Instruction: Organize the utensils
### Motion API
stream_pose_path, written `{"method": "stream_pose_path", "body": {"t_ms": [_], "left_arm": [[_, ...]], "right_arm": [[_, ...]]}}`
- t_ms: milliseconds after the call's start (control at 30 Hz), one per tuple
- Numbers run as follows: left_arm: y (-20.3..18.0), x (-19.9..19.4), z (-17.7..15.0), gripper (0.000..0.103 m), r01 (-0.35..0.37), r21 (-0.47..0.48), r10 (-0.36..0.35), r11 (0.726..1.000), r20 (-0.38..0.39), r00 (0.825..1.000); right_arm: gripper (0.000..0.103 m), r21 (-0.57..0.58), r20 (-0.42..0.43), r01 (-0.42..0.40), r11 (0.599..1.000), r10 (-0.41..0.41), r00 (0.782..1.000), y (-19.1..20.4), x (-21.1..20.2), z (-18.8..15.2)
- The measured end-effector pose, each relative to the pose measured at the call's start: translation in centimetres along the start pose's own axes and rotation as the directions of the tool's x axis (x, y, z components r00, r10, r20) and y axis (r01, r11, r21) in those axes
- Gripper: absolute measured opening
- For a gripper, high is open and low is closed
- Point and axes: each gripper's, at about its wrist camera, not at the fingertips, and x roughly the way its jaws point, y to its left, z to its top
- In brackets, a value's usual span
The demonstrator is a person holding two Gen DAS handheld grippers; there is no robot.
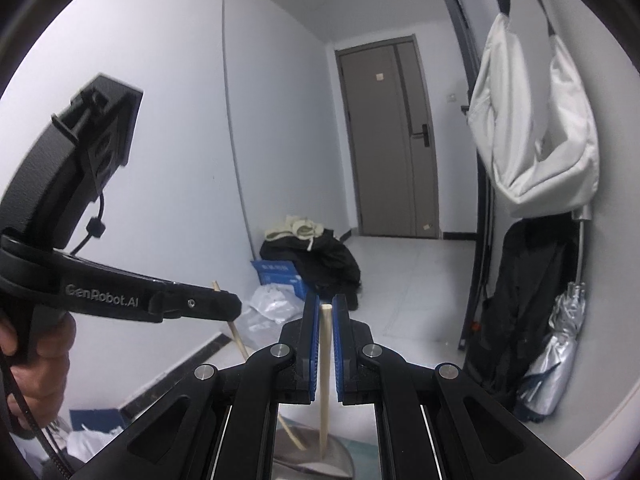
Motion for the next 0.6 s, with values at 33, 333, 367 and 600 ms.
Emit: {"method": "stream_pose_path", "body": {"t_ms": [33,333,367,600], "left_arm": [[0.1,0.5,-0.3,0.001,0.007,0.003,-0.007,1.000,-0.009,1.000],[1.1,3.3,-1.2,0.001,0.009,0.033,-0.006,0.999,-0.080,0.997],[1.2,3.5,-1.3,0.001,0.006,0.027,-0.004,1.000,-0.081,0.997],[3.0,4.2,-2.4,0.011,-0.019,-0.064,0.013,0.998,-0.092,0.996]], "right_arm": [[0.006,0.000,-0.003,-0.006,1.000,0.006,1.000,-0.1,0.2,-0.3],[0.006,0.032,-0.099,-0.055,0.998,0.058,0.993,-1.6,2.7,-3.8],[0.006,0.041,-0.110,-0.064,0.997,0.068,0.992,-1.8,2.9,-4.2],[0.009,0.123,-0.164,-0.106,0.987,0.126,0.978,-2.6,2.7,-5.5]]}}
